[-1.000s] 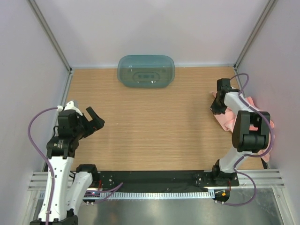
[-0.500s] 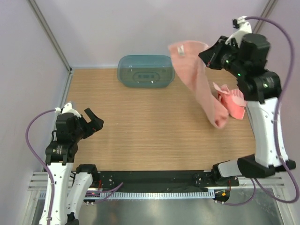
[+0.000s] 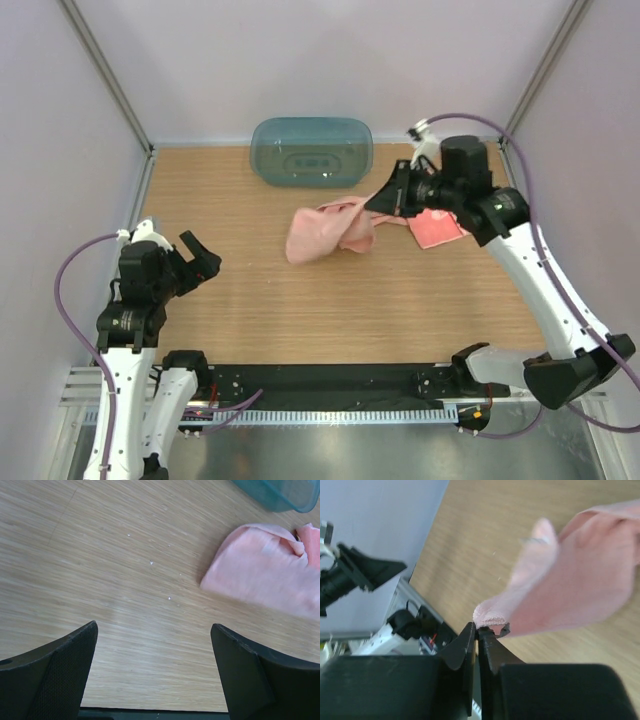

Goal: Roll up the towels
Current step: Move the towel to the center of the board

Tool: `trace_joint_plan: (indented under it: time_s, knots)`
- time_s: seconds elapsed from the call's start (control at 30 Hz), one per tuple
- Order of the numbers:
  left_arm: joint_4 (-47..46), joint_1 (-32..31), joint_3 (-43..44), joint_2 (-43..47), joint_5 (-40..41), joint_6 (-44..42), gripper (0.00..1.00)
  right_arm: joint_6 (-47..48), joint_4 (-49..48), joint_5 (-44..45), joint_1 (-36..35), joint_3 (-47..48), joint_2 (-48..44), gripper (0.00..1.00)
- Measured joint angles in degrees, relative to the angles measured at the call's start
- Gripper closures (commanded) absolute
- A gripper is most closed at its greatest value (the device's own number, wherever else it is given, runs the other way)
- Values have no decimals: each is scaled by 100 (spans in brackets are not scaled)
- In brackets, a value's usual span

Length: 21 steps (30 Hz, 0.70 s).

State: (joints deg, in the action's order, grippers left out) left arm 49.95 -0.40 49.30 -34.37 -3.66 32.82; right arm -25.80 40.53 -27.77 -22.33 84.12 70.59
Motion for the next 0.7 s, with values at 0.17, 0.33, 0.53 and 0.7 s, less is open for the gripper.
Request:
trace_joint_plan:
  time_s: [0.17,0.33,0.53,0.7]
  knots:
    - [-4,0,0,-52,0,2,5,142,-234,155,-2076,-437,151,17]
    - [-83,-63,0,-455,-256,127,0,341,-90,1215,-3176,-442,728,9]
    - [-426,-1097,-17,-970,-162,485,0,90,26,2240,-970,-448,1121,6]
    - [-986,-2463,-175,-1751,306,988,0,61,275,3150,-96,-79,1578,6]
